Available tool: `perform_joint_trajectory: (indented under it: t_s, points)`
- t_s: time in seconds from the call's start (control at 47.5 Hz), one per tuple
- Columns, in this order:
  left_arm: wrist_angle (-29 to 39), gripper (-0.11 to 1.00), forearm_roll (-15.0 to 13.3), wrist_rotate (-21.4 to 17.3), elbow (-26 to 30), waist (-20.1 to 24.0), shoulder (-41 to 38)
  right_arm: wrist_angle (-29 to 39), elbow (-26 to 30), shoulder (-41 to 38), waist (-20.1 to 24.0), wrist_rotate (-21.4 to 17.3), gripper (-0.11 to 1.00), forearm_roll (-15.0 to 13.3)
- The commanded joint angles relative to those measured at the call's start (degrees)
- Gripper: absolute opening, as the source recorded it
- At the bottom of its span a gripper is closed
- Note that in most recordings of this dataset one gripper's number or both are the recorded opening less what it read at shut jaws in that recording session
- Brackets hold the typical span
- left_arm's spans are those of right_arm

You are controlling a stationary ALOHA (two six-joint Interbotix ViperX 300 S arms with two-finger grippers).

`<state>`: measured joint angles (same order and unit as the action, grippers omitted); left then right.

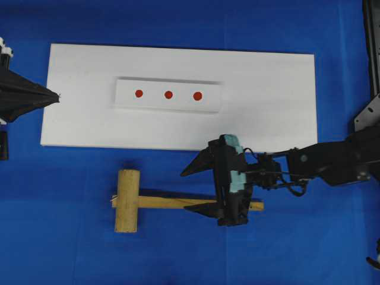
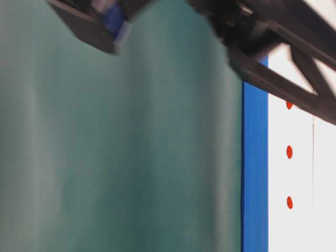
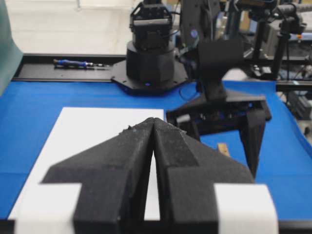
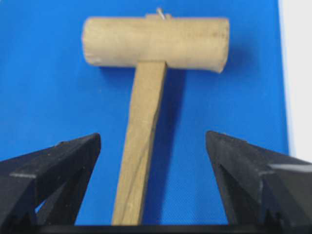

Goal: Hit the mark with a hammer.
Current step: 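Close the right gripper around the mallet handle near the head, then lift the mallet with the right gripper and carry it over the red dots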

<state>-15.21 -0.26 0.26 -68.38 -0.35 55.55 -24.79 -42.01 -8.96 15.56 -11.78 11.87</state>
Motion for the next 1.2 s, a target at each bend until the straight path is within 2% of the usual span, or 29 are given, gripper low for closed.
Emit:
perform_joint_trajectory:
  t_s: [0.0,0.379,0.59,0.653,0.801,0.885,1.18]
  points:
    - [-0.4,0.00,-0.1,0.1,0.5,-0.3,-0.3,-1.4,2.3,-1.8,0.5,0.0,0.84,1.4]
    - [0.1,0.00,-0.1,0.1,0.3,-0.2,-0.3,-1.4,6.6,-10.3,2.6,0.0,0.84,6.1]
    - [0.7,0.00,-0.2,0.1,0.3,-0.2,-0.2,-1.4,6.9,-10.9,3.3,0.3,0.81,6.2]
    - [0.7,0.00,-0.2,0.1,0.3,-0.2,-0.3,-1.2,6.9,-11.0,3.3,0.4,0.72,6.2]
    - [0.7,0.00,-0.2,0.1,0.3,-0.3,-0.2,-0.2,6.9,-10.9,3.4,0.6,0.29,6.2]
    - [1.0,0.00,-0.2,0.1,0.3,-0.2,-0.3,0.4,6.9,-10.9,3.5,0.6,0.11,6.2]
    - [2.2,0.00,-0.2,0.2,0.3,-0.3,-0.3,-1.4,6.9,-8.3,3.3,0.4,0.10,6.4]
